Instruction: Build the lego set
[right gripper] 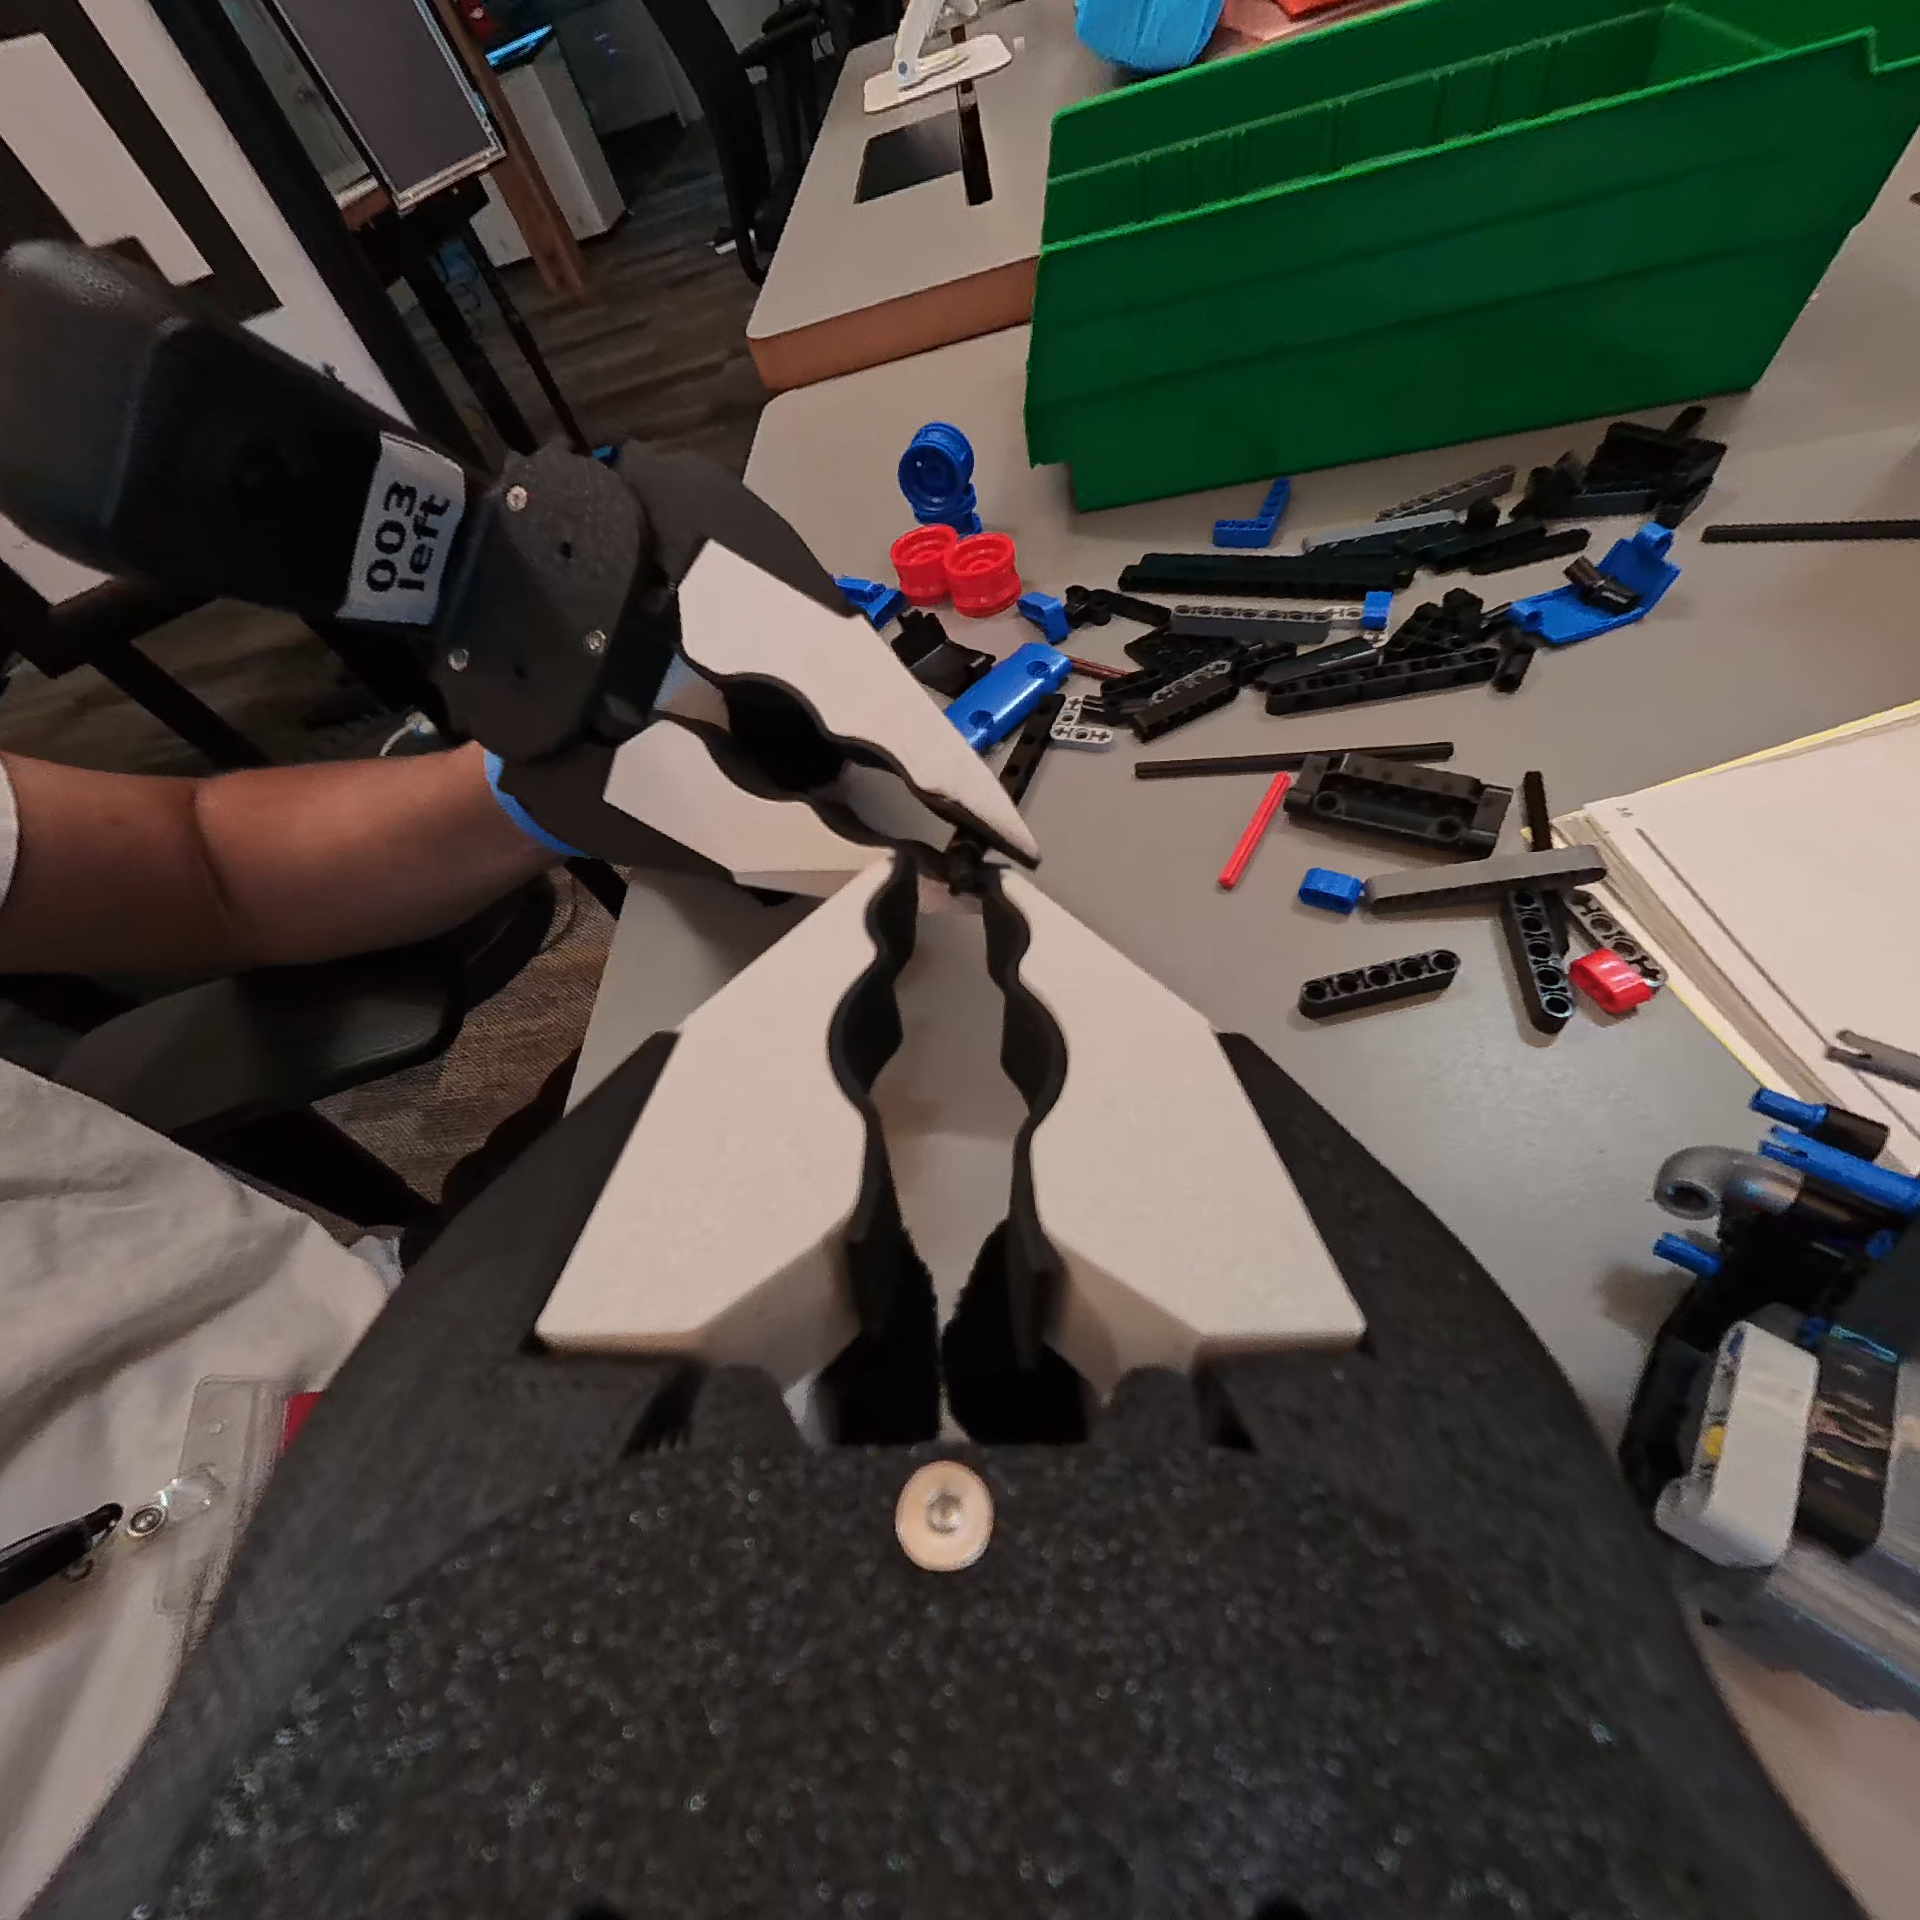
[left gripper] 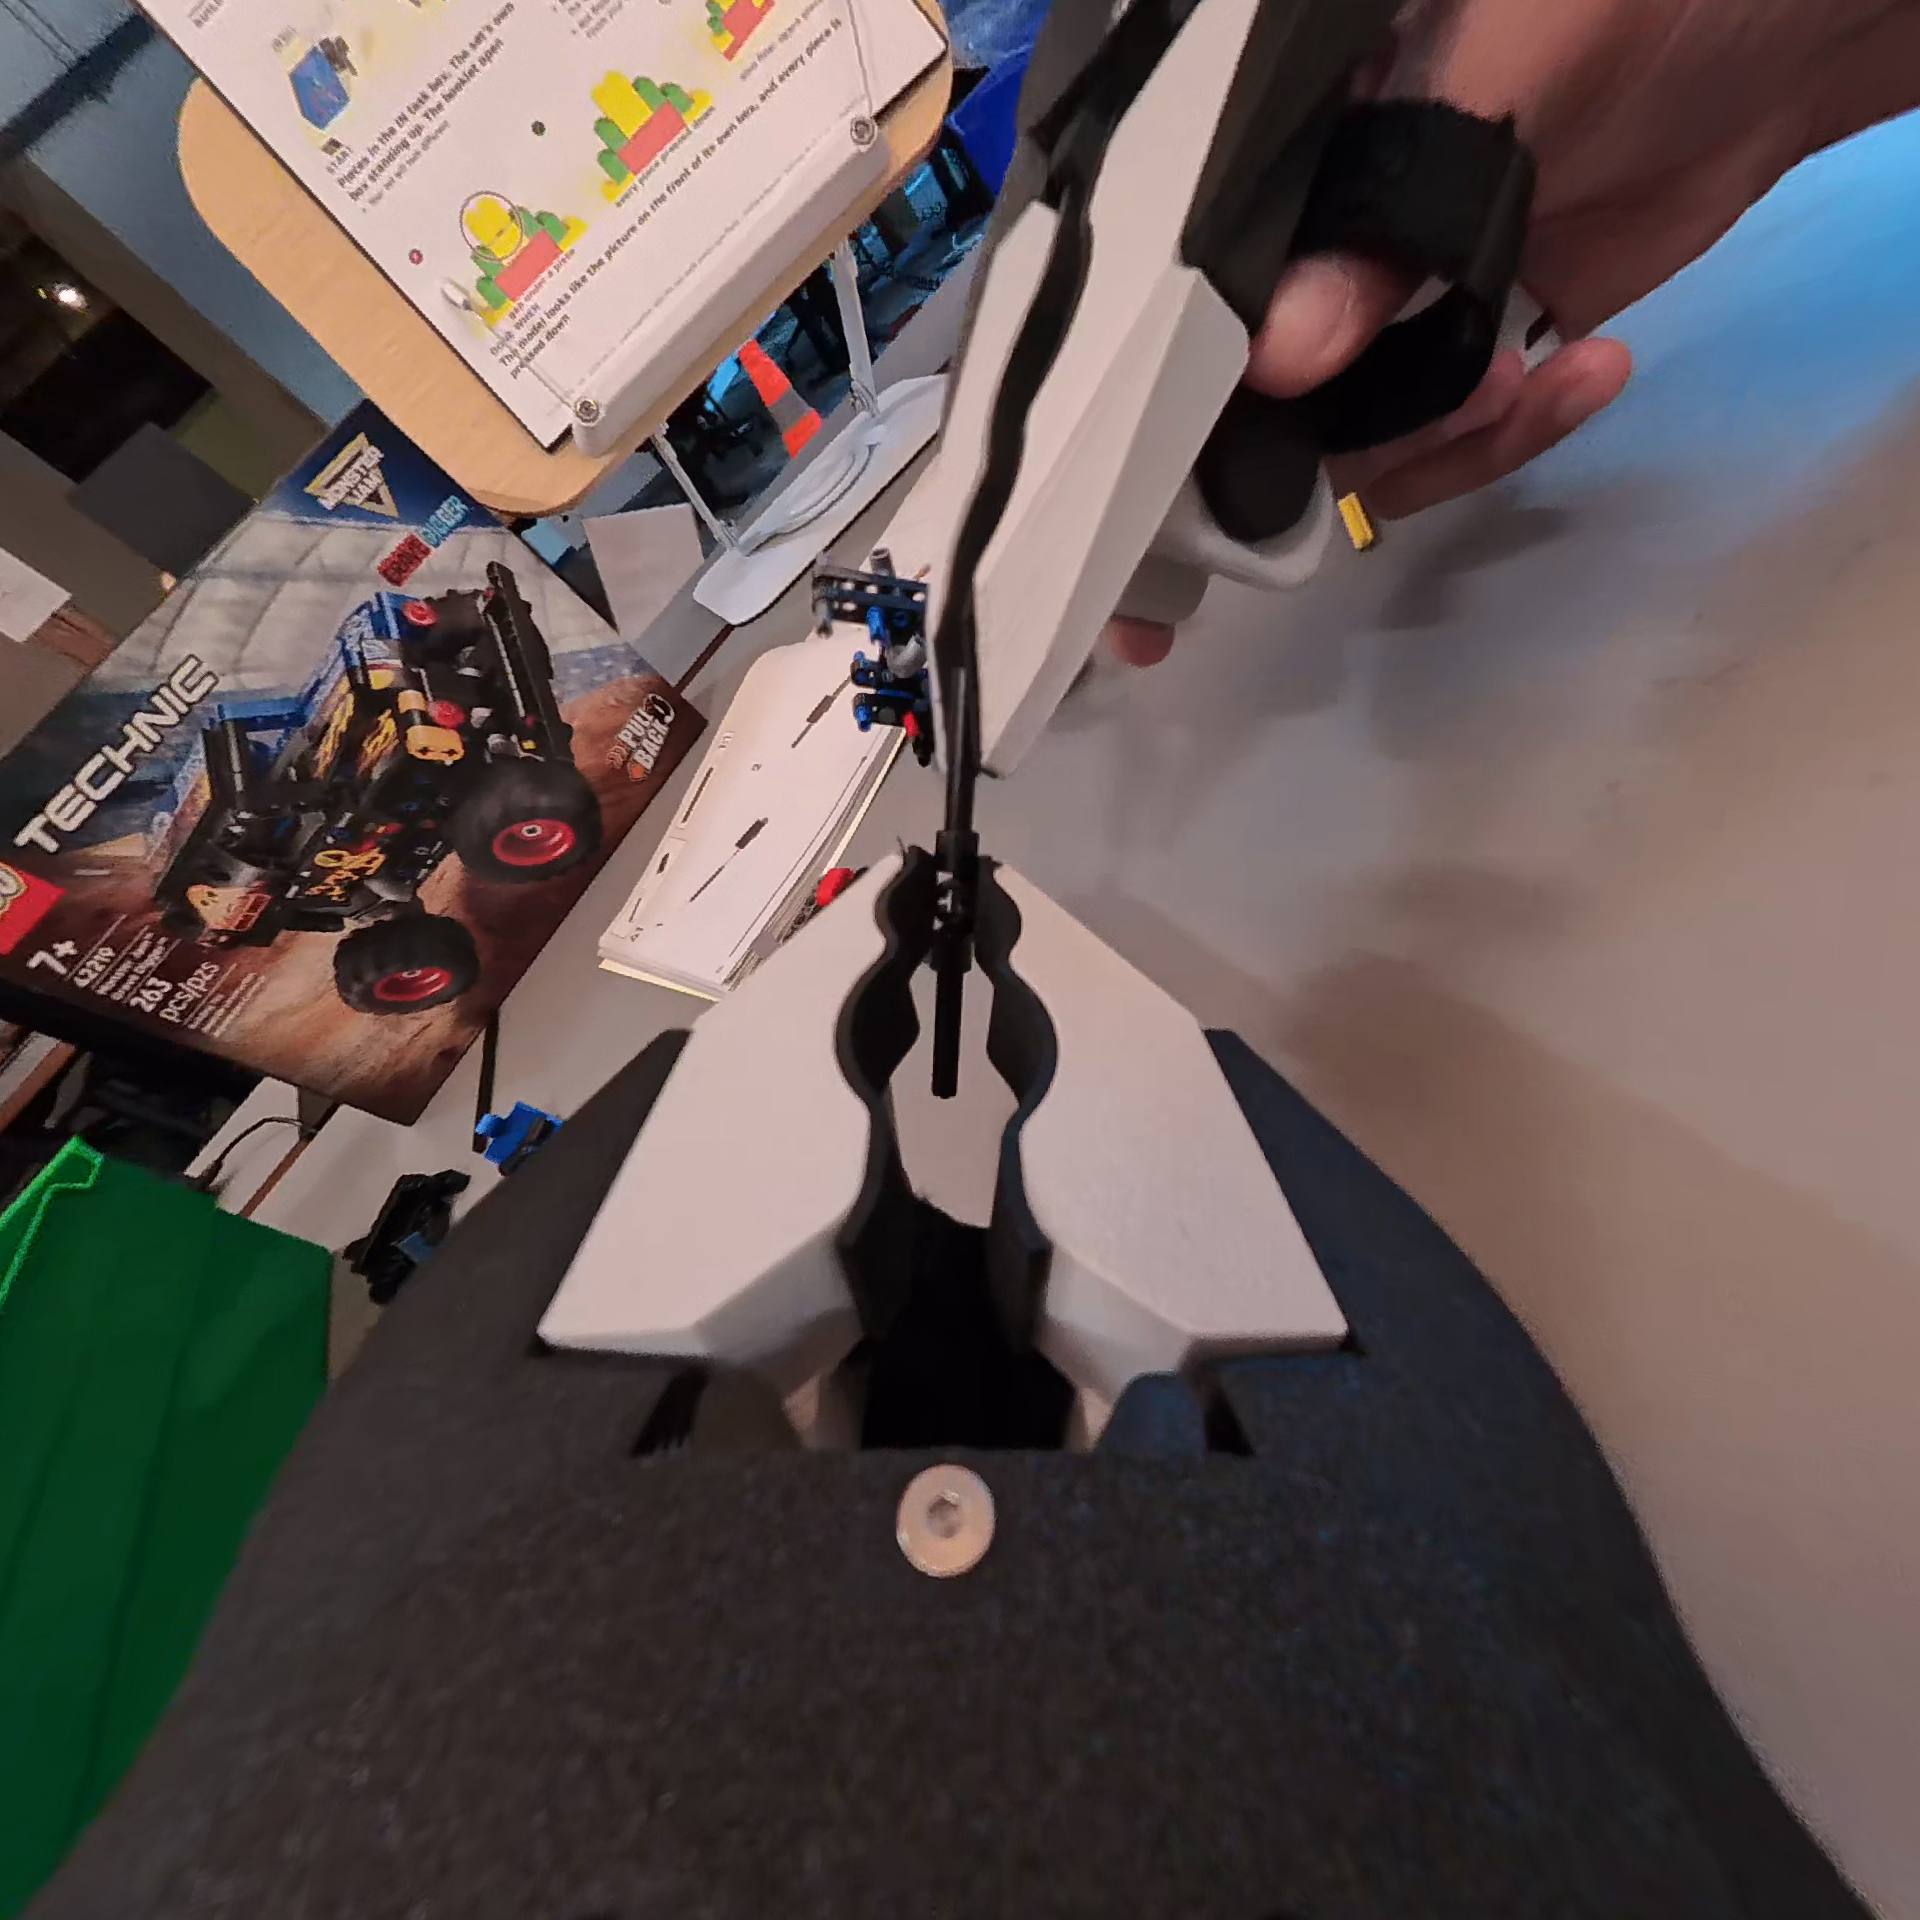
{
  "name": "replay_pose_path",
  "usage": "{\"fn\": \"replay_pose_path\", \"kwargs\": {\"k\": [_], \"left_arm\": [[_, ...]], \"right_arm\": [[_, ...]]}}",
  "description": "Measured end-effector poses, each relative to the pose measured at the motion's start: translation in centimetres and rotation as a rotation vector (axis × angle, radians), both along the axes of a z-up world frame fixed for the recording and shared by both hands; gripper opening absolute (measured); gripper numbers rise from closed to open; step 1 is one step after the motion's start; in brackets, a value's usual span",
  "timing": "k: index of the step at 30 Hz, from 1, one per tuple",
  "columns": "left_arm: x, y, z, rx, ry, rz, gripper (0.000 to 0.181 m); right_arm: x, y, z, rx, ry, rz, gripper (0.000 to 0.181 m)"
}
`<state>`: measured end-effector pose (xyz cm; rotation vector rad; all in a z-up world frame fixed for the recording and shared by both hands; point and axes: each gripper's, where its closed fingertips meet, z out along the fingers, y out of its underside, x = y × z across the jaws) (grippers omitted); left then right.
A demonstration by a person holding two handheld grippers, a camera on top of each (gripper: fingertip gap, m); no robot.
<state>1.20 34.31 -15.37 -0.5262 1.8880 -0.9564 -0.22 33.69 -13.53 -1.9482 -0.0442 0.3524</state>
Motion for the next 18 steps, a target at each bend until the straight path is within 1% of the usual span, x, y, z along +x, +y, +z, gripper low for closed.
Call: {"fn": "replay_pose_path", "kwargs": {"k": [5, 11, 15, 18], "left_arm": [[0.01, -0.16, -0.3, 0.023, 0.004, -0.001, 0.006], [0.09, -0.04, -0.34, 0.016, 0.01, 0.006, 0.006], [0.08, -0.04, -0.43, 0.017, 0.015, 0.003, 0.006], [0.06, -0.06, -0.49, 0.017, 0.018, 0.0, 0.006]], "right_arm": [[0.26, -0.06, -0.13, -0.005, 0.003, -0.011, 0.004], [0.43, -0.17, -0.67, -0.036, -0.031, -0.015, 0.005], [0.34, -0.15, -0.68, -0.038, -0.037, -0.012, 0.002], [0.3, -0.12, -0.65, -0.032, -0.042, -0.014, 0.005]]}}
